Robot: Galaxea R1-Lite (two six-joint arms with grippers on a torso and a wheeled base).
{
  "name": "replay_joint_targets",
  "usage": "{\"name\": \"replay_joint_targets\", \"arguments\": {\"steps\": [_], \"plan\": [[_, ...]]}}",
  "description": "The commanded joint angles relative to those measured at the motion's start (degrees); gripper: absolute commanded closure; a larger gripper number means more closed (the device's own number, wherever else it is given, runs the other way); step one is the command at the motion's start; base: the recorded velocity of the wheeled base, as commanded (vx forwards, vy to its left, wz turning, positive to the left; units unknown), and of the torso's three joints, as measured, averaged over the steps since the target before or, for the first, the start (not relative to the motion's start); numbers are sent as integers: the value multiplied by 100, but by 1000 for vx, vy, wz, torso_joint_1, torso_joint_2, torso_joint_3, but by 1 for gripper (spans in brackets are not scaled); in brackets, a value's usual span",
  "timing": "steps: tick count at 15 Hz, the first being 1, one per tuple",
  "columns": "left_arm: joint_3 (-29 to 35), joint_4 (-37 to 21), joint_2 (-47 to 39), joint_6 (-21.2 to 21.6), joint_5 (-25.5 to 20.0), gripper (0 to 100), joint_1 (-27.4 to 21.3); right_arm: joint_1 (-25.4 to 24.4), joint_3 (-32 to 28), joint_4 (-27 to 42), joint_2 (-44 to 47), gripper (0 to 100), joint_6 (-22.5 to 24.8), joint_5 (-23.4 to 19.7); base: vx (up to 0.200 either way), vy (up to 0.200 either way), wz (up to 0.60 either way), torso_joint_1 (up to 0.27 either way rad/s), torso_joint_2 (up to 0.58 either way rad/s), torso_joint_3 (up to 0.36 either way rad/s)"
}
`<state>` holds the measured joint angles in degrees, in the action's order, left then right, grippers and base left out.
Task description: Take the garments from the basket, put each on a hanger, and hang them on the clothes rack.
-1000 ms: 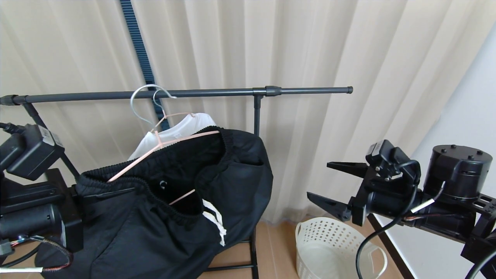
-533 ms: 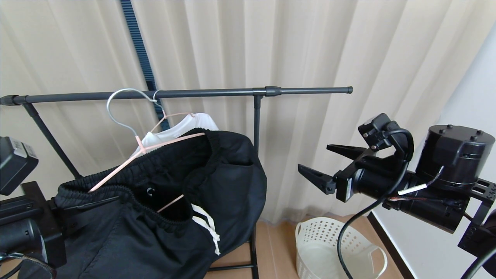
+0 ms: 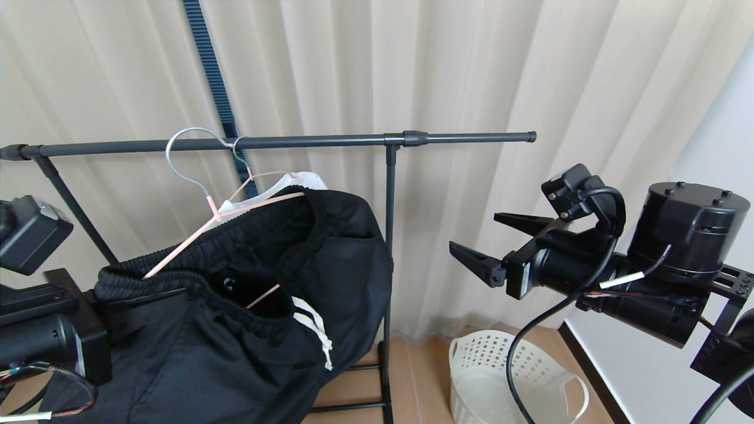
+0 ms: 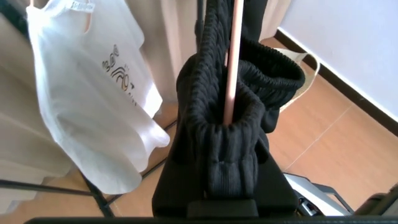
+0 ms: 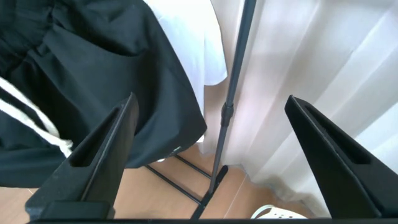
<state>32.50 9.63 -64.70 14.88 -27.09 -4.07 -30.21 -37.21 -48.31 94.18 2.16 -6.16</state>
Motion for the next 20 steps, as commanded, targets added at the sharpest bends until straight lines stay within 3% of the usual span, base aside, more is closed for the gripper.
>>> {"name": "replay_joint_targets", "arguments": {"steps": [1,3,7,12,13,17,20], "plan": [[195,-5,-439,-38,221,100,20,6,-6,-3,12,0,4,0,0,0,0,0,0,0],[415,4,-781,-223,511,100,-32,15,-15,-3,3,0,4,0,0,0,0,0,0,0],[916,4,-1581,-443,599,100,-155,24,-24,6,3,0,4,0,0,0,0,0,0,0],[1707,100,-2592,-1031,1232,100,-674,41,-41,-3,3,0,4,0,0,0,0,0,0,0],[1944,338,-2987,-1146,1496,100,-832,85,-50,-3,3,0,4,0,0,0,0,0,0,0],[2445,716,-3655,-1190,1847,100,-999,129,-76,-3,-5,0,4,9,0,0,0,0,0,0],[2806,716,-3981,-1198,1865,100,-1008,129,-76,-3,-14,0,4,9,0,0,0,0,0,0]]}}
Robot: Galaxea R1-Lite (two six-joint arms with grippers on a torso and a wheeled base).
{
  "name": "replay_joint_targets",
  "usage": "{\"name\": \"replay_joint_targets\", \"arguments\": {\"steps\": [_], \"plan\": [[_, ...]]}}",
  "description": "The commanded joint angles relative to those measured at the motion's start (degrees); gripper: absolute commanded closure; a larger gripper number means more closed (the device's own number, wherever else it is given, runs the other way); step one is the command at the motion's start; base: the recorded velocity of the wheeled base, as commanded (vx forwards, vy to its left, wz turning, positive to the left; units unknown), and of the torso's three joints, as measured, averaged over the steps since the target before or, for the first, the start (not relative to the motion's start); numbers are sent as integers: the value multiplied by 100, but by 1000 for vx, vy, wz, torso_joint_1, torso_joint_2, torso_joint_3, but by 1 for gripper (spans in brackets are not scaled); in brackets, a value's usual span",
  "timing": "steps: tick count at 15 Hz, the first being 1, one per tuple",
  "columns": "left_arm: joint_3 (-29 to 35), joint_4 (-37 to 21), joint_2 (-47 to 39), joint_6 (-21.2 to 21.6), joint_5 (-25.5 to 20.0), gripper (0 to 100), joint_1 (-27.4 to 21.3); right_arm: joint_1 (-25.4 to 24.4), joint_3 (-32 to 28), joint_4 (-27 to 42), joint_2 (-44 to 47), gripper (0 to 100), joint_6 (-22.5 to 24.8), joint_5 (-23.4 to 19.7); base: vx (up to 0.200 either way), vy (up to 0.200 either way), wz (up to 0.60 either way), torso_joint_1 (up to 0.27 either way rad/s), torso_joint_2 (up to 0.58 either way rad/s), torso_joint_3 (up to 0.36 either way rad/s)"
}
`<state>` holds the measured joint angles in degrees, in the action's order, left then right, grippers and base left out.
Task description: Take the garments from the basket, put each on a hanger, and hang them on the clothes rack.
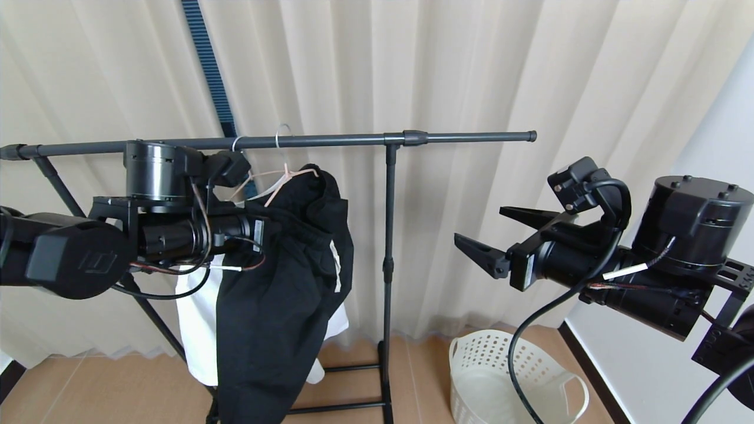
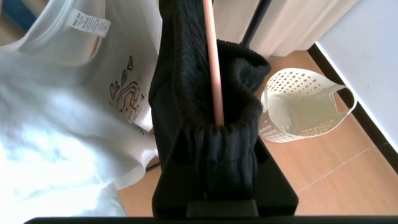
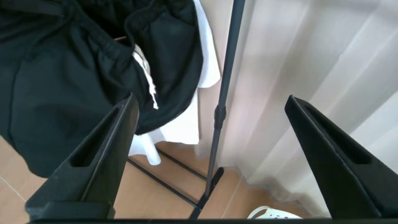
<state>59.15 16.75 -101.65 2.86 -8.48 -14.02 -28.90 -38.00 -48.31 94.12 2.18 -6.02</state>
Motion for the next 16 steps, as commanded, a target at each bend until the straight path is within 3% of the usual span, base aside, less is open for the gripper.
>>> {"name": "replay_joint_targets", "arguments": {"steps": [1,7,16], "plan": [[255,4,-391,-58,5,100,-13,-1,3,-3,-17,0,2,-4,0,0,0,0,0,0],[1011,13,-962,-366,207,100,-13,8,3,-3,1,0,2,-4,0,0,0,0,0,0],[1266,408,-1525,-383,242,100,13,8,3,-12,71,0,2,13,0,0,0,0,0,0]]}}
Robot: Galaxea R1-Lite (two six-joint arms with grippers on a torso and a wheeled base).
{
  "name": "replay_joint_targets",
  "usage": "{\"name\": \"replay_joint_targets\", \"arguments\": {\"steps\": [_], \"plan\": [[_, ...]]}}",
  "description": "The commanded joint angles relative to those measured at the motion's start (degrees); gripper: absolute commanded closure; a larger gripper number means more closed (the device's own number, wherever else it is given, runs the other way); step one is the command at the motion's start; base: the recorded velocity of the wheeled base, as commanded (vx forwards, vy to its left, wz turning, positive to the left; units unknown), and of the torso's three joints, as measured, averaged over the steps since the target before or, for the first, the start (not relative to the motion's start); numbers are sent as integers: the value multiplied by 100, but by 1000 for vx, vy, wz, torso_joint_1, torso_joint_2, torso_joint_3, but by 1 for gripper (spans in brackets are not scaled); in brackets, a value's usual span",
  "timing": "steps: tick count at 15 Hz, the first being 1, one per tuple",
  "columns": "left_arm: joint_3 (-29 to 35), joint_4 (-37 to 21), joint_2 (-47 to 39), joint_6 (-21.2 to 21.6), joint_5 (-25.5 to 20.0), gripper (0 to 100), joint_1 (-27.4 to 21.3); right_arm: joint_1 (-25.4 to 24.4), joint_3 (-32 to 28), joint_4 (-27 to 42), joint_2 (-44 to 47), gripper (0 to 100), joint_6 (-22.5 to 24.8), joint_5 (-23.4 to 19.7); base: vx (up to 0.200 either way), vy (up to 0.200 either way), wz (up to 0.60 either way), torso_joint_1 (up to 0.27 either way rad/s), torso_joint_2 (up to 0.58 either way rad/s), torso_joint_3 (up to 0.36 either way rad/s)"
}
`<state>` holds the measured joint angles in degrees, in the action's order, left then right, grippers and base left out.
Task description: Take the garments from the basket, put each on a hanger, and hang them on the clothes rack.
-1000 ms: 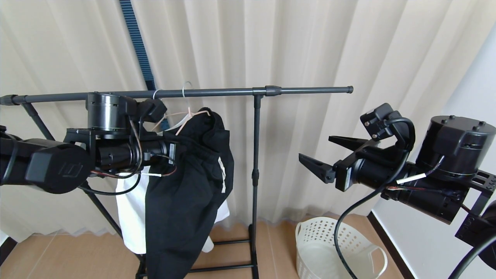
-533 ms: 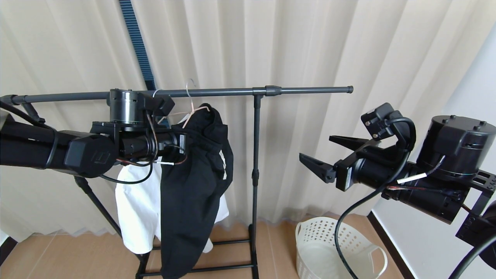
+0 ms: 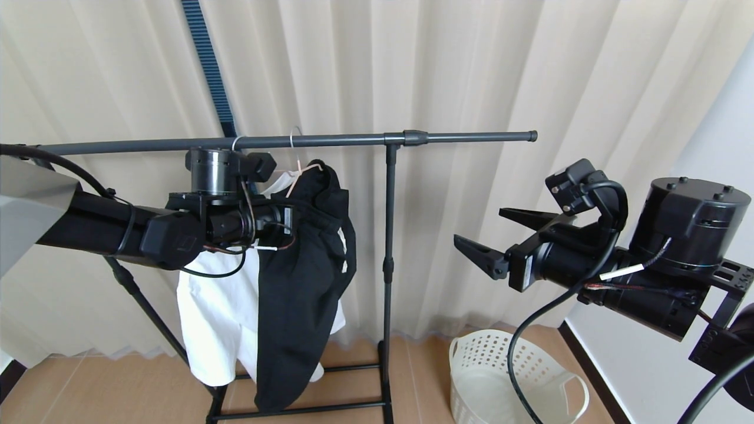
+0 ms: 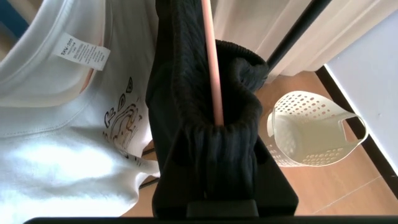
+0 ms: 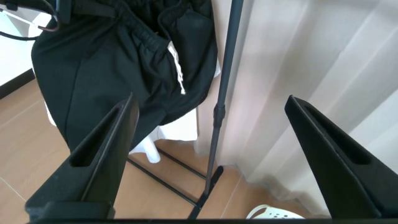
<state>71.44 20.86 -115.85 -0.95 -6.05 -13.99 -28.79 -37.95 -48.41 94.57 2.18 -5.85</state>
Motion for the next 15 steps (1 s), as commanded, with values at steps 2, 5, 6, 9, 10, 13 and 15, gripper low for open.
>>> {"name": "replay_joint_targets", "arguments": {"steps": [2,5,6,9,10,13,15], "plan": [[28,-3,-114,-2,-2,100,20,-3,-2,-2,52,0,2,-4,0,0,0,0,0,0],[11,-3,-122,-2,-2,100,28,-3,-2,-2,52,0,2,-4,0,0,0,0,0,0],[11,-3,-131,-2,-2,100,28,-3,-2,-2,61,0,2,-4,0,0,0,0,0,0],[19,-3,-201,-10,-2,100,28,-3,-2,-11,79,0,2,-4,0,0,0,0,0,0],[19,-3,-201,-10,-2,100,28,-3,-2,-11,79,0,2,-4,0,0,0,0,0,0],[28,-3,-201,-10,-2,100,28,-3,-2,-11,87,0,2,-4,0,0,0,0,0,0],[11,-3,-201,-10,-2,0,28,-3,-2,-11,79,0,2,-4,0,0,0,0,0,0]]}}
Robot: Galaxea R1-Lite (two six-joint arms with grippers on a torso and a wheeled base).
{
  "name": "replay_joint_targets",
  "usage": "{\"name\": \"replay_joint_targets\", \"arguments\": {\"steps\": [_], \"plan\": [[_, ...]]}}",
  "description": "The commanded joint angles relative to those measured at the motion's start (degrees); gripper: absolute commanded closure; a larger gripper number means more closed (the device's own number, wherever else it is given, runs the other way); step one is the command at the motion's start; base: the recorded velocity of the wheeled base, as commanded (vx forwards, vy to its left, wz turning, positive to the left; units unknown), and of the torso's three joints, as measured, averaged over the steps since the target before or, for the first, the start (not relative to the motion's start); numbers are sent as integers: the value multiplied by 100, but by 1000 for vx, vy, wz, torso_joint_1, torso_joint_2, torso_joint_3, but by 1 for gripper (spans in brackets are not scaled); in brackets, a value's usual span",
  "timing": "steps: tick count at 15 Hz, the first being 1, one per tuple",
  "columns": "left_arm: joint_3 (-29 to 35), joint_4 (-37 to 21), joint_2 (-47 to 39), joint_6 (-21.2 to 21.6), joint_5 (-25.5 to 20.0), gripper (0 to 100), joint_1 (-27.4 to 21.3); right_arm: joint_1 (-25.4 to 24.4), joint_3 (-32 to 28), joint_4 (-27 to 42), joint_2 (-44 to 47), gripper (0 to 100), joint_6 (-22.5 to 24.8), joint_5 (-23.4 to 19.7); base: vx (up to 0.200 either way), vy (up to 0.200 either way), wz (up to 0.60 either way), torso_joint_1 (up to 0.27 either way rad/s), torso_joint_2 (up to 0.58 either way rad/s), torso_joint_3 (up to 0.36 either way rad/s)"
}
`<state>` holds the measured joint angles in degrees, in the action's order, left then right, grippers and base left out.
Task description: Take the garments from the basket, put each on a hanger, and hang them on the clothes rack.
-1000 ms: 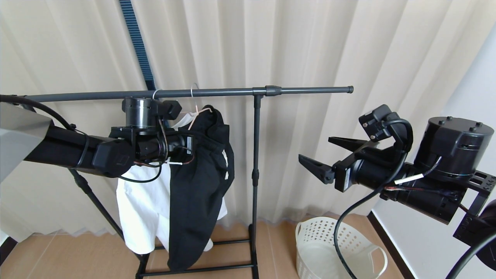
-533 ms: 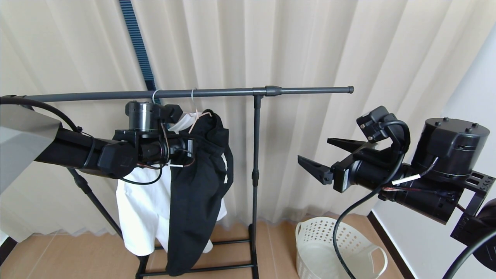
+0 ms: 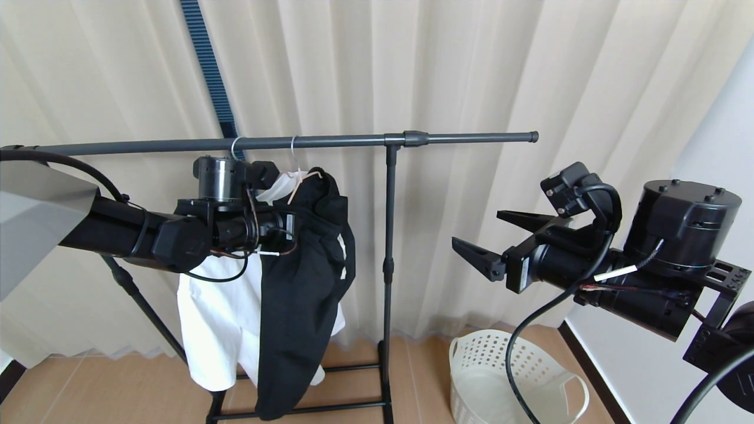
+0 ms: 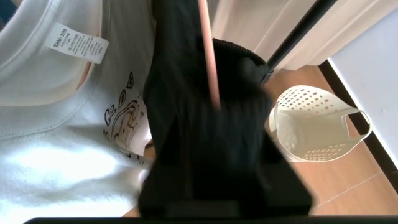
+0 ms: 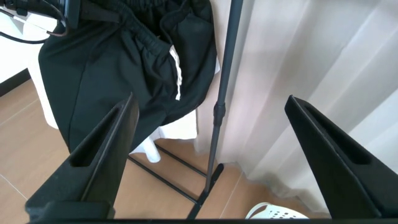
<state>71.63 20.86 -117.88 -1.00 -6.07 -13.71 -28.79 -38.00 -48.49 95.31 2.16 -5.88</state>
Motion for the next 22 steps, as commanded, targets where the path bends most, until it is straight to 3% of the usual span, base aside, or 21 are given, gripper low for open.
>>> {"name": "replay_joint_targets", "arguments": {"steps": [1,7,10,14,16,19,20,22], "plan": [[-44,-3,37,3,1,0,0,-3,3,-2,14,0,4,-1,0,0,0,0,0,0],[-932,-38,1294,-137,-8,0,0,-3,29,-2,-91,0,4,16,0,0,0,0,0,0],[-2057,-64,2692,-120,-8,0,0,137,38,33,-504,0,4,43,0,0,0,0,0,0],[-3401,-179,4300,-102,-61,0,0,287,91,1237,-1928,0,-14,69,0,0,0,0,0,0],[-4043,-214,5038,-102,-87,0,-26,278,478,1703,-2596,0,-49,227,0,0,0,0,0,0],[-5476,-223,6488,-93,-87,0,-237,-179,1734,1940,-3721,0,-49,834,0,0,0,0,0,0],[-6161,-249,7244,-41,-87,0,-316,-329,2552,2063,-4134,0,-49,974,0,0,0,0,0,0],[-6680,-785,8299,12,-78,0,-316,-337,3448,2072,-4600,0,-49,992,0,0,0,0,0,0]]}}
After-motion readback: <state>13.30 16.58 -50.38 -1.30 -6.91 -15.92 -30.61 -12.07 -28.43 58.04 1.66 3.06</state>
